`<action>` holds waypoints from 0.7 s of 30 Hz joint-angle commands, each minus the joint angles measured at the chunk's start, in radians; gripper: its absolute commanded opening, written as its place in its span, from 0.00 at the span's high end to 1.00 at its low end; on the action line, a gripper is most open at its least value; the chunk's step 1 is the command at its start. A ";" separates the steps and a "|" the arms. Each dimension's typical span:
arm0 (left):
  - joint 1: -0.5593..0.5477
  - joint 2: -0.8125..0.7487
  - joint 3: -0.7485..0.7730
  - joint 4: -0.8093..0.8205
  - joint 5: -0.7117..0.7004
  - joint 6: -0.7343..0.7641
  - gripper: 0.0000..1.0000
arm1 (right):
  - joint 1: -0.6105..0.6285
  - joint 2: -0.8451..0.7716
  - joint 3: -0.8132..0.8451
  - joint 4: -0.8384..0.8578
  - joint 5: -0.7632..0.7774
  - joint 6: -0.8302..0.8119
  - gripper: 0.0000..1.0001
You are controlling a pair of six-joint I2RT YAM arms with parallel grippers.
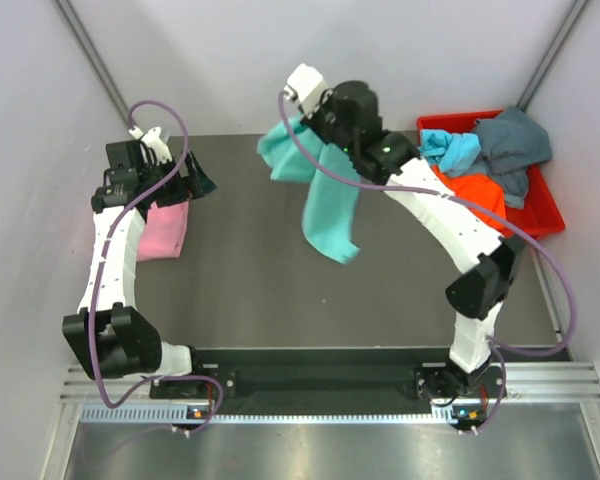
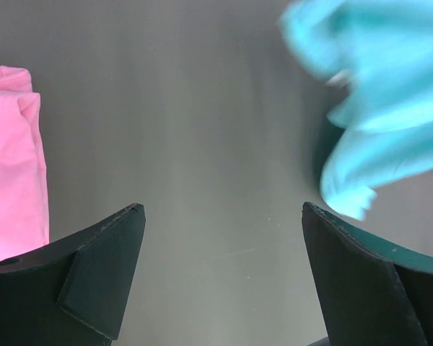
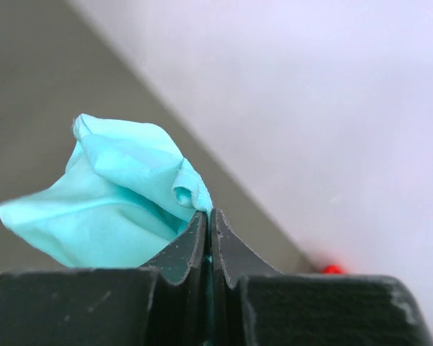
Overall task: Fold and stack the t-shirts
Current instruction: Flatten the tshirt out
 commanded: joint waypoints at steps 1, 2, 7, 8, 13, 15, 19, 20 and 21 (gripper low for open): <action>0.005 -0.020 0.009 0.063 0.022 -0.017 0.07 | -0.010 -0.092 0.104 0.077 0.036 0.030 1.00; 0.005 -0.024 0.011 0.062 0.023 -0.017 0.07 | -0.008 -0.099 0.111 0.078 0.045 0.032 1.00; 0.005 -0.025 0.011 0.063 0.035 -0.021 0.07 | -0.011 -0.197 -0.061 0.051 0.044 0.058 1.00; 0.005 -0.022 0.008 0.065 0.044 -0.026 0.07 | -0.011 -0.214 -0.110 0.049 0.038 0.069 1.00; 0.004 -0.013 -0.020 0.076 0.112 -0.057 0.07 | -0.013 -0.283 -0.378 0.003 -0.004 0.164 1.00; 0.004 -0.011 -0.029 0.074 0.115 -0.058 0.08 | -0.014 -0.292 -0.472 -0.012 0.036 0.217 0.96; 0.004 -0.014 -0.014 0.067 0.094 -0.045 0.07 | -0.066 -0.352 -0.587 -0.022 0.018 0.306 0.85; 0.004 -0.016 -0.011 0.065 0.091 -0.041 0.07 | -0.069 -0.356 -0.593 -0.015 0.002 0.310 0.84; 0.005 -0.016 -0.014 0.062 0.086 -0.038 0.07 | -0.069 -0.352 -0.587 -0.009 0.001 0.308 0.84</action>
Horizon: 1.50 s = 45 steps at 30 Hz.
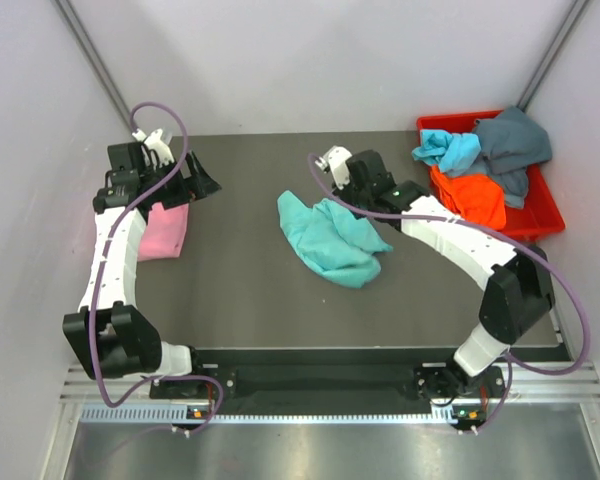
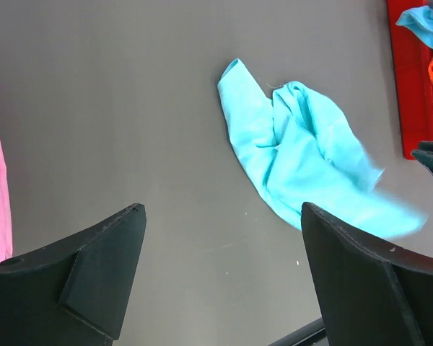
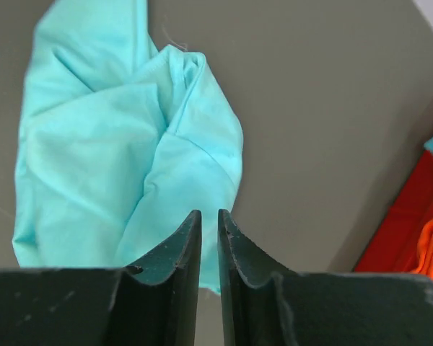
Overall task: Fold and stack the t-shirts
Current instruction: Flatten the tshirt out
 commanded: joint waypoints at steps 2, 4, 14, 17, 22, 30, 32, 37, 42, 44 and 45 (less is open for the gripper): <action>0.005 -0.017 -0.001 0.042 0.008 0.009 0.07 | -0.029 -0.055 0.058 0.055 -0.031 0.072 0.85; 0.005 -0.016 -0.008 0.044 0.008 0.009 0.07 | -0.029 0.015 0.136 0.040 -0.046 0.073 0.84; 0.013 -0.025 0.010 0.009 -0.012 0.031 0.07 | -0.030 0.354 0.373 0.013 -0.135 0.098 0.52; 0.014 -0.025 0.019 0.000 -0.012 0.037 0.07 | -0.043 0.446 0.400 0.003 -0.155 0.098 0.52; 0.016 -0.023 0.018 -0.001 -0.018 0.037 0.07 | -0.053 0.541 0.446 -0.013 -0.140 0.088 0.52; 0.022 -0.019 0.007 0.015 -0.006 0.023 0.07 | -0.057 0.546 0.431 0.001 -0.111 0.064 0.52; 0.022 -0.017 0.004 0.019 -0.001 0.019 0.07 | -0.057 0.541 0.413 0.009 -0.085 0.049 0.53; 0.023 -0.023 -0.002 0.026 0.005 0.011 0.07 | -0.057 0.541 0.393 0.013 -0.054 0.018 0.58; 0.023 -0.032 -0.008 0.030 0.005 0.008 0.07 | -0.057 0.552 0.376 0.009 -0.062 -0.001 0.59; 0.023 -0.037 -0.011 0.029 0.005 0.008 0.07 | -0.058 0.563 0.376 0.018 -0.057 -0.019 0.62; 0.025 -0.042 -0.013 0.027 0.002 0.008 0.07 | -0.057 0.567 0.377 0.018 -0.054 -0.025 0.64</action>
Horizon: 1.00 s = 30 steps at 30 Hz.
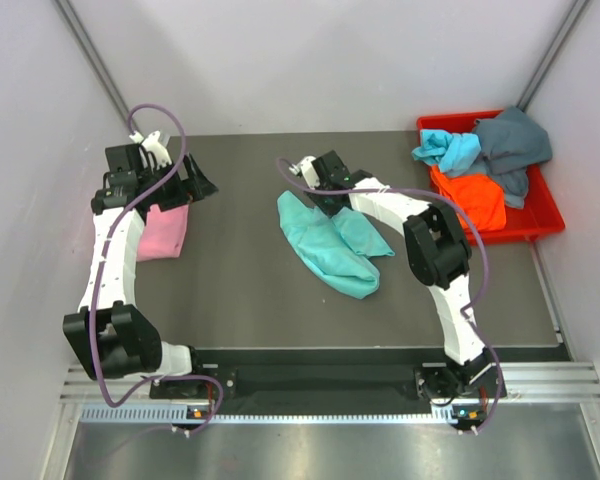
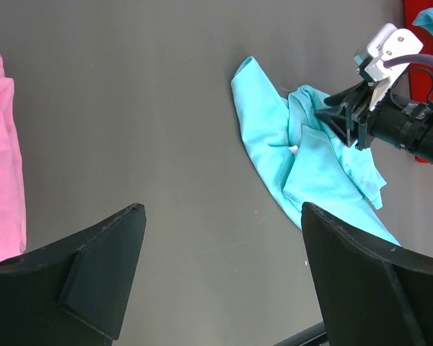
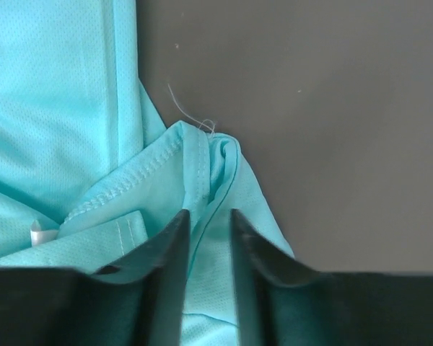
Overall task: Fold and stack the t-shirts
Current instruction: Flatten the tshirt out
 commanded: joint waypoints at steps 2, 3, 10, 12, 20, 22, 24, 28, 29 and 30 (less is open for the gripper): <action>0.013 -0.047 -0.008 0.039 0.021 -0.009 0.07 | -0.007 -0.012 0.010 0.036 0.024 -0.045 0.80; 0.013 -0.051 -0.010 0.039 0.021 -0.009 0.07 | -0.007 -0.011 0.015 0.036 0.027 -0.048 0.87; 0.020 -0.067 -0.031 0.055 0.026 -0.019 0.07 | -0.006 -0.067 0.099 0.041 0.038 -0.071 1.00; 0.020 -0.068 -0.041 0.060 0.030 -0.023 0.07 | 0.003 -0.110 0.133 0.042 0.030 -0.091 1.00; 0.023 -0.062 -0.058 0.091 0.043 -0.046 0.07 | 0.049 -0.250 0.340 0.072 0.005 -0.129 1.00; 0.023 -0.056 -0.059 0.095 0.046 -0.055 0.07 | 0.054 -0.273 0.380 0.084 -0.002 -0.135 1.00; 0.022 -0.053 -0.058 0.097 0.050 -0.058 0.08 | 0.054 -0.307 0.405 0.093 -0.012 -0.137 1.00; 0.023 -0.044 -0.054 0.098 0.062 -0.068 0.08 | 0.051 -0.365 0.403 0.112 0.037 -0.150 1.00; 0.020 -0.041 -0.053 0.100 0.067 -0.069 0.08 | 0.045 -0.395 0.383 0.112 0.044 -0.160 1.00; 0.023 -0.038 -0.050 0.100 0.069 -0.071 0.08 | 0.039 -0.412 0.357 0.116 0.051 -0.169 1.00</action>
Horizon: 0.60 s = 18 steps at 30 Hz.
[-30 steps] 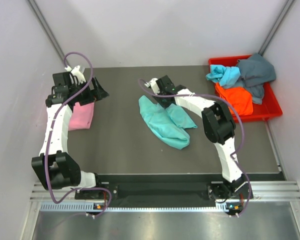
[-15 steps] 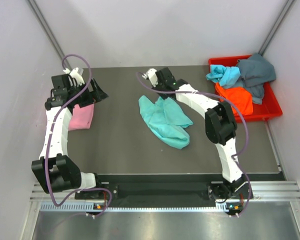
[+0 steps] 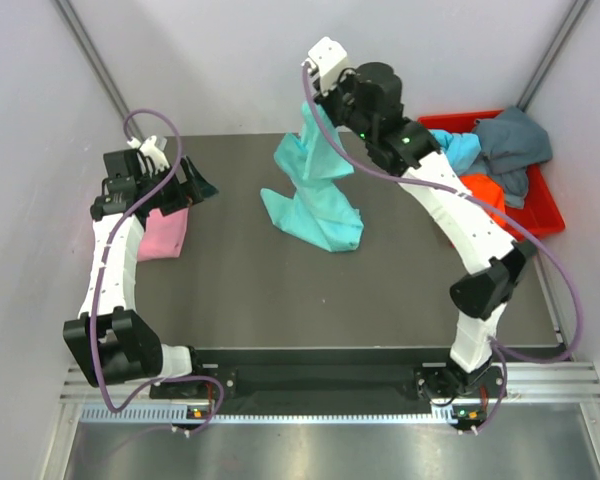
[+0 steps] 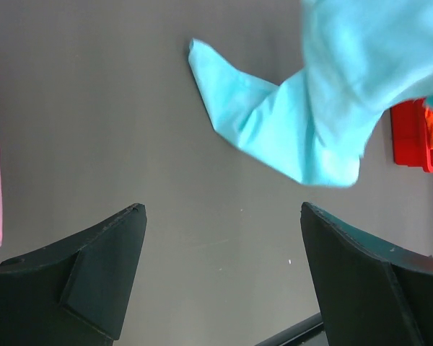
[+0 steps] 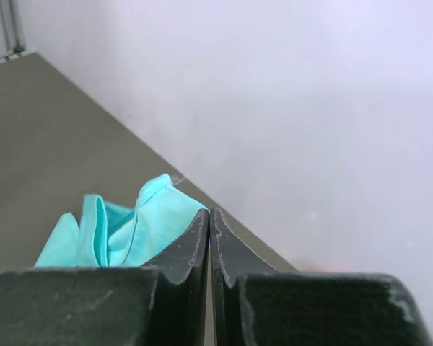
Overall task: Fold and stack the t-shirts
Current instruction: Flatten the tshirt out
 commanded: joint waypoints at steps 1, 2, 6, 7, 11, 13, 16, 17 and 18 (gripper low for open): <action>0.006 0.000 0.006 0.070 0.034 -0.017 0.08 | -0.018 -0.080 -0.076 0.038 0.054 -0.040 1.00; 0.006 0.003 0.007 0.070 0.034 -0.015 0.08 | -0.043 -0.108 -0.104 0.039 0.063 -0.039 1.00; 0.006 0.009 0.001 0.073 0.032 -0.014 0.08 | -0.120 -0.168 -0.218 0.029 0.078 -0.002 1.00; 0.007 0.012 -0.002 0.077 0.035 -0.017 0.09 | -0.130 -0.180 -0.230 0.029 0.087 -0.005 1.00; 0.006 0.027 -0.005 0.087 0.051 -0.026 0.09 | -0.164 -0.218 -0.252 0.027 0.081 -0.014 1.00; 0.006 0.035 -0.003 0.091 0.055 -0.034 0.09 | -0.173 -0.225 -0.276 0.021 0.083 -0.030 1.00; 0.004 0.043 0.006 0.091 0.065 -0.034 0.09 | -0.183 -0.225 -0.375 0.016 0.092 -0.045 1.00; 0.006 0.043 0.007 0.091 0.063 -0.034 0.09 | -0.202 -0.229 -0.411 0.023 0.091 -0.043 1.00; 0.006 0.044 0.010 0.090 0.063 -0.034 0.09 | -0.215 -0.229 -0.481 0.027 0.087 -0.022 1.00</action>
